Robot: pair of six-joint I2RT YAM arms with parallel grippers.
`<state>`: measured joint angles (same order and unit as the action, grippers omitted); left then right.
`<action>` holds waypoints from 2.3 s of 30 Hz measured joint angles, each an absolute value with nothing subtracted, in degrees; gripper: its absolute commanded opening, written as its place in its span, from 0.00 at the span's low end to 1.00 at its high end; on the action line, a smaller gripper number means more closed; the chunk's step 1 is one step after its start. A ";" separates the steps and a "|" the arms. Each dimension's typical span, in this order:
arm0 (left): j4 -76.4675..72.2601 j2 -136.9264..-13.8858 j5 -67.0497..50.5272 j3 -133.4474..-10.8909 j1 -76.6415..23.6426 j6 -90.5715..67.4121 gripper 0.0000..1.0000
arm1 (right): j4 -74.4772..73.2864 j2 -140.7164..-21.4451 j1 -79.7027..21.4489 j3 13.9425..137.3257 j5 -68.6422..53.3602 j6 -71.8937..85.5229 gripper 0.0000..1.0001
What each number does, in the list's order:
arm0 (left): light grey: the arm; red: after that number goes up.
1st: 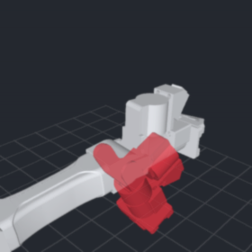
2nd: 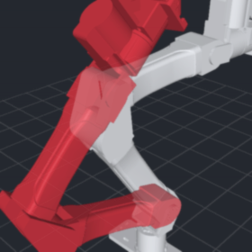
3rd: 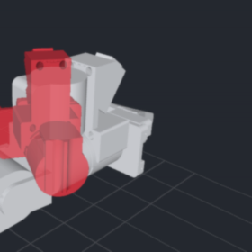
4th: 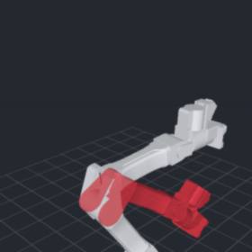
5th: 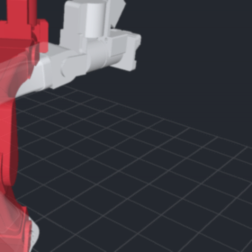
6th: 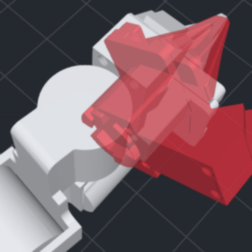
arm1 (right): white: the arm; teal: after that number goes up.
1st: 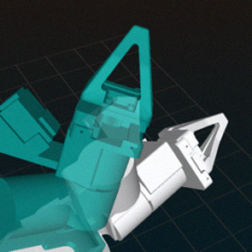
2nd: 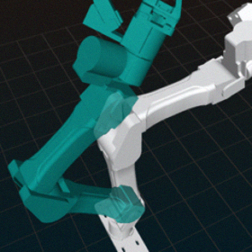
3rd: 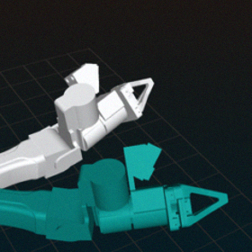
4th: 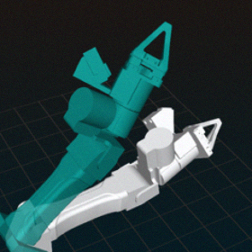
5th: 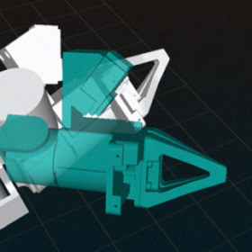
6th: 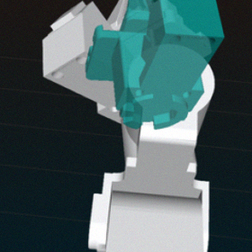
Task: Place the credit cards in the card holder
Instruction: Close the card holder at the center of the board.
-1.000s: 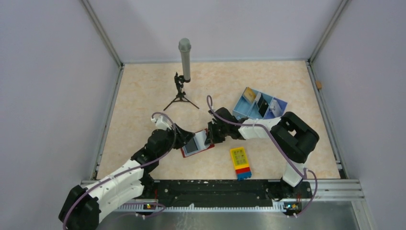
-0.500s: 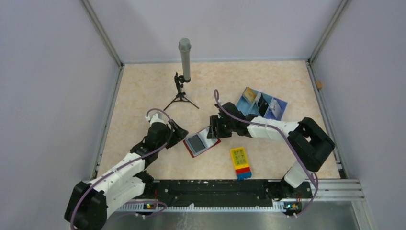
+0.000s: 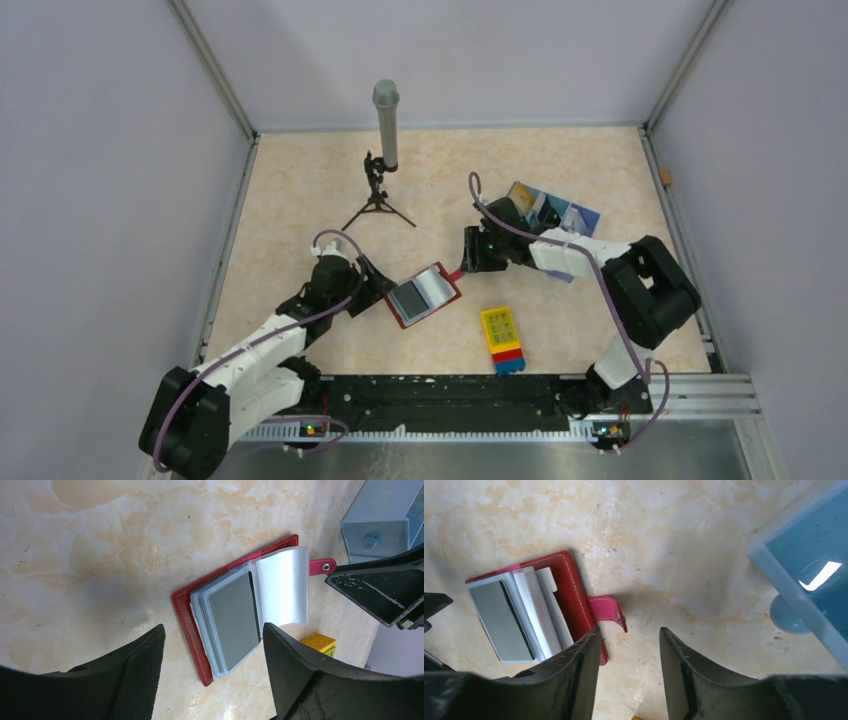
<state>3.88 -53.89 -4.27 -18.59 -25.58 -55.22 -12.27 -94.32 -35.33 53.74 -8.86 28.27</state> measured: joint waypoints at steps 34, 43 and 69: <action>-2.70 -62.43 -10.57 -18.50 -23.51 -52.84 0.65 | -15.53 -90.59 -45.52 60.03 -13.32 24.34 0.00; -11.88 -66.19 -13.37 -16.43 -23.22 -53.93 0.61 | -8.99 -90.83 -53.30 60.05 -13.13 32.97 0.00; -30.41 -78.00 -10.35 -16.56 -31.44 -62.54 0.60 | -4.62 -86.39 -51.57 52.86 0.67 39.81 0.00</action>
